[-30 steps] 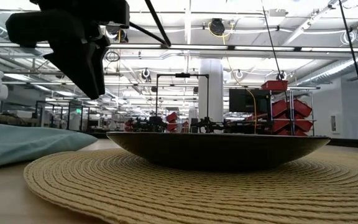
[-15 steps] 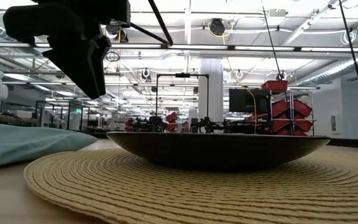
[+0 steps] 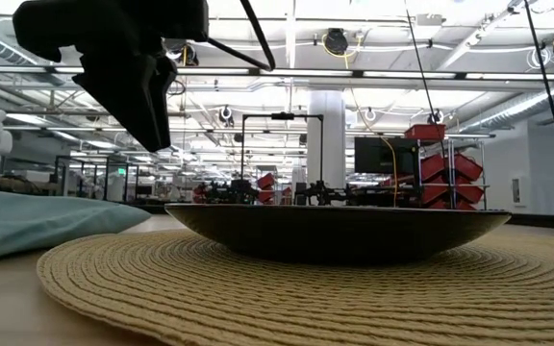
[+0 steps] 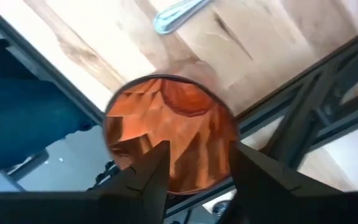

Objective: Set table place
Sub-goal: Move the dark brown glass to the top center of the table

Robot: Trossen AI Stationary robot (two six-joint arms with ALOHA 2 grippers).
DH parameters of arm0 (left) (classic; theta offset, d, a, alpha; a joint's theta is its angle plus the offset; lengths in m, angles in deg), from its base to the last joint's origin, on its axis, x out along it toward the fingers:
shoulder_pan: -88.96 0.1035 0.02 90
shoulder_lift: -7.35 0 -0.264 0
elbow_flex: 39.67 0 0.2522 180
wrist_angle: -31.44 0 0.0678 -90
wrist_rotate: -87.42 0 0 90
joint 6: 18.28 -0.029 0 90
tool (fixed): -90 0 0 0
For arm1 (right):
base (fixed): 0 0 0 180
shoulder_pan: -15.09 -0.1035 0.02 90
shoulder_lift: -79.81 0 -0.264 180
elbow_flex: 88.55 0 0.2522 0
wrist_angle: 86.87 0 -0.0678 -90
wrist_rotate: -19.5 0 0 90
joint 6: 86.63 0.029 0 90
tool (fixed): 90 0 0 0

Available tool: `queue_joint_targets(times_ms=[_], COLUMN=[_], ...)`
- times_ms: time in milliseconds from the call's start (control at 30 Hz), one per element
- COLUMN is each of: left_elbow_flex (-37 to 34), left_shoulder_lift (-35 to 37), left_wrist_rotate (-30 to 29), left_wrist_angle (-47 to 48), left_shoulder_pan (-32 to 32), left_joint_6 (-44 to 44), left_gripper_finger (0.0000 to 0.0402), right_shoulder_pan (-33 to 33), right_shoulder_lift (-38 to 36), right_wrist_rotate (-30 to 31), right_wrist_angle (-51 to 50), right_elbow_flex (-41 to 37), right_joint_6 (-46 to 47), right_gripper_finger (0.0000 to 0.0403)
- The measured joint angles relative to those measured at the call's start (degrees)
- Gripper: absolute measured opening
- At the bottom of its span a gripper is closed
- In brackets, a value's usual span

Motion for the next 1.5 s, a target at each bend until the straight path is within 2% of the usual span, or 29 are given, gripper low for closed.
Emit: queue_joint_targets(times_ms=[233,433,1200,1367,1500], left_elbow_flex=[0.0,0.0,0.0,0.0,0.0], left_shoulder_lift=[0.0,0.0,0.0,0.0,0.0], left_wrist_rotate=[0.08,0.64,1.58,1.58,1.58], left_wrist_angle=[-0.19,-0.2,-1.7,-1.71,-1.7], left_shoulder_pan=[0.05,0.1,0.38,0.38,0.36], left_joint_6=[-0.04,-0.04,-0.37,-0.37,-0.37], left_gripper_finger=[0.0161,0.0161,0.0161,0.0161,0.0161], right_shoulder_pan=[-3.06,-5.34,-5.4,-5.1,-3.86], right_shoulder_lift=[0.26,0.26,6.98,9.99,12.46], right_wrist_rotate=[-0.31,2.8,2.36,2.35,2.61], right_wrist_angle=[-5.12,-1.89,-2.24,-1.61,-1.55], right_elbow_flex=[0.0,0.0,0.0,0.0,0.0], right_joint_6=[2.3,5.65,5.35,3.18,-1.54], right_gripper_finger=[0.0154,0.0154,0.015,0.0108,0.0023])
